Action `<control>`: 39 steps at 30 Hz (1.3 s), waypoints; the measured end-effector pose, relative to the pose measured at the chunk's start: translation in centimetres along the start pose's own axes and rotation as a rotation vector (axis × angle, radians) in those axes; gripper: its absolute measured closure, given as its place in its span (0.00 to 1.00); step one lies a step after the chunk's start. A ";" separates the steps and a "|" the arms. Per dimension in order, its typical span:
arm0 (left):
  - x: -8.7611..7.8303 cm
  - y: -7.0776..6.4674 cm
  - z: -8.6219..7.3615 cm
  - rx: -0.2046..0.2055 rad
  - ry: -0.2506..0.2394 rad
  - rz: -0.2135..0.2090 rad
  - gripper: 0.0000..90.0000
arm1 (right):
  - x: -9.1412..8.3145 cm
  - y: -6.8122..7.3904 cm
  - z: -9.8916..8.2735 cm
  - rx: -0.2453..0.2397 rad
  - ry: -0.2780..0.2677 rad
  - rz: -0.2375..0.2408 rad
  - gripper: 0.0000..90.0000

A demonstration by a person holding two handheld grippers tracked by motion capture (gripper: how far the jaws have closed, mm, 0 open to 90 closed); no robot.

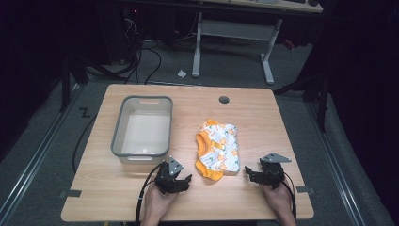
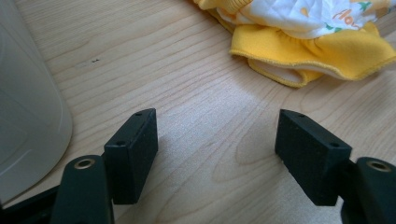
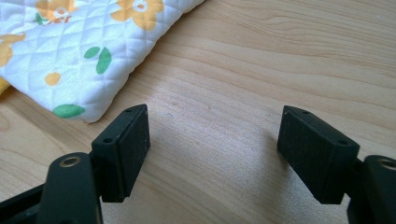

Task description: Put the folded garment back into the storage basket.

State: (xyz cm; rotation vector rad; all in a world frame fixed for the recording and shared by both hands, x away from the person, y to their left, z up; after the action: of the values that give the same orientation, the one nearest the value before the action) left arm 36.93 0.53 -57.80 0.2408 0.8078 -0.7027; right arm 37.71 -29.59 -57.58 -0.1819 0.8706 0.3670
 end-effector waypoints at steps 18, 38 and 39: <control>-0.7 -0.4 0.5 -0.019 -0.003 -0.016 0.32 | 0.0 0.0 0.0 0.000 0.000 0.000 0.28; -1.2 -1.3 1.7 -0.012 -0.011 -0.062 0.33 | 0.0 0.0 0.0 0.000 0.000 0.000 0.28; -1.2 -1.3 1.9 -0.013 -0.011 -0.066 0.33 | 0.0 0.0 0.0 0.000 0.000 0.000 0.28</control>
State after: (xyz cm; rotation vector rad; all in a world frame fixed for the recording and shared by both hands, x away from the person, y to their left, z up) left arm 36.61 -0.72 -55.61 0.1990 0.8129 -0.7601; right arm 37.72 -29.60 -57.58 -0.1817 0.8705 0.3672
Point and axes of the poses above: each handheld gripper's, and its own axes: x roughly forward along the jaws, z roughly out of its top, y roughly to its left, the point moved 8 cm from there along x, roughly forward along the jaws, and after that the axes turned 4 degrees about y, right-handed, at the moved point
